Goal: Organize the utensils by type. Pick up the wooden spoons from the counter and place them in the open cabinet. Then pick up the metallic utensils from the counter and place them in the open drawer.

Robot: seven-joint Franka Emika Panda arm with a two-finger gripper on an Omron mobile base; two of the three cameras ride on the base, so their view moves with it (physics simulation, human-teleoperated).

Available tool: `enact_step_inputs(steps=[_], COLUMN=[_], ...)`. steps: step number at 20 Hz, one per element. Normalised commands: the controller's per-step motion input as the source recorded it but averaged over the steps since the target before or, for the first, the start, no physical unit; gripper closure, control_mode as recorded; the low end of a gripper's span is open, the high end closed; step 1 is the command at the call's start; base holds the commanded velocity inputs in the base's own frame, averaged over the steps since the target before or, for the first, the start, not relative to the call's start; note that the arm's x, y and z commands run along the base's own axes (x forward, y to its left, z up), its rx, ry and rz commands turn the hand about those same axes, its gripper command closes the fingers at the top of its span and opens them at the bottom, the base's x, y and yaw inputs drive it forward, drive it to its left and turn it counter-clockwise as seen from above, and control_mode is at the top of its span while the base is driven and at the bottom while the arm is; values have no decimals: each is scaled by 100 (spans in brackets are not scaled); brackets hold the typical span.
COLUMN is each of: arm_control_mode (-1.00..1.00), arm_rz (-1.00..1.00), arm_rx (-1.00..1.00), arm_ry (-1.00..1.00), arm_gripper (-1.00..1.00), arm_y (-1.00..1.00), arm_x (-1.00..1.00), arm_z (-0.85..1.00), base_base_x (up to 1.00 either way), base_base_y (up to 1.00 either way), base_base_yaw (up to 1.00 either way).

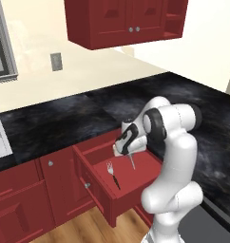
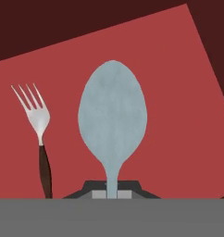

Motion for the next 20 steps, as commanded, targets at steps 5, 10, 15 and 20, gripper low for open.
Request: enact_step_inputs(steps=[5,10,15,20], arm_control_mode=[-100,-100,-100,-100], arm_rz=[-1,-1,-2,-2], arm_rx=[0,0,0,0], arm_ry=[0,-1,0,0], arm_gripper=[100,100,100,100], arm_y=[7,2,0,1], arm_x=[3,0,6,6], arm_z=[-32,-35,-29,-26], base_base_x=[0,0,0,0], base_base_y=[0,0,0,0], base_base_yaw=[0,0,0,0])
